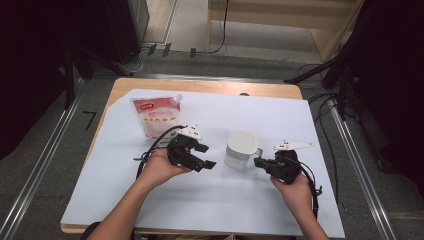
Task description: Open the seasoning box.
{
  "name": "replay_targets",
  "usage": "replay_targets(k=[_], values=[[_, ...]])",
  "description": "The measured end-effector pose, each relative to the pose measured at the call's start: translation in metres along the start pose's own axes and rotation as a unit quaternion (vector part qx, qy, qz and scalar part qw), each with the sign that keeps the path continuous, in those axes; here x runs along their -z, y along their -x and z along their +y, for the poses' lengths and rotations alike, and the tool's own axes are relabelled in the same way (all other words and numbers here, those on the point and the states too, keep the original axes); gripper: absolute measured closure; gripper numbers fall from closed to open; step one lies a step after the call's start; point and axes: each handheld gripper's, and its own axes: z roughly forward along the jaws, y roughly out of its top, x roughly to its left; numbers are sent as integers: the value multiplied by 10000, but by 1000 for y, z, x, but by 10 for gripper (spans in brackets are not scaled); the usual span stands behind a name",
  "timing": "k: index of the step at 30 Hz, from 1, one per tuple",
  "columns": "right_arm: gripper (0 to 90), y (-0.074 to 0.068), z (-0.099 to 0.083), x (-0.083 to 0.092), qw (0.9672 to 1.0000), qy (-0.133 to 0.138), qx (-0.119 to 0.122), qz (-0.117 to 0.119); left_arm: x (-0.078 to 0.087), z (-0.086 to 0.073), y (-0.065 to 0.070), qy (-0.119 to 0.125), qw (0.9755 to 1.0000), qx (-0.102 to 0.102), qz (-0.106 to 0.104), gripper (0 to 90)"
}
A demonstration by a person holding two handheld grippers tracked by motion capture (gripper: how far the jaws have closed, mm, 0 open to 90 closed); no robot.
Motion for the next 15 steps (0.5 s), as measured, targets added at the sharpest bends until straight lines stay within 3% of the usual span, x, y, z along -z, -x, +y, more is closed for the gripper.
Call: replay_targets(k=[6,11,15], values=[[900,7,3,1,10000,-10,-30,-36,1,-1,-1,92,9999,53,-51,338],[900,11,5,3,10000,-33,-26,-72,-4,-2,-3,-104,9999,96,39,369],[900,16,7,6,9999,-13,-77,-115,-5,-3,-4,60,9998,171,16,361]])
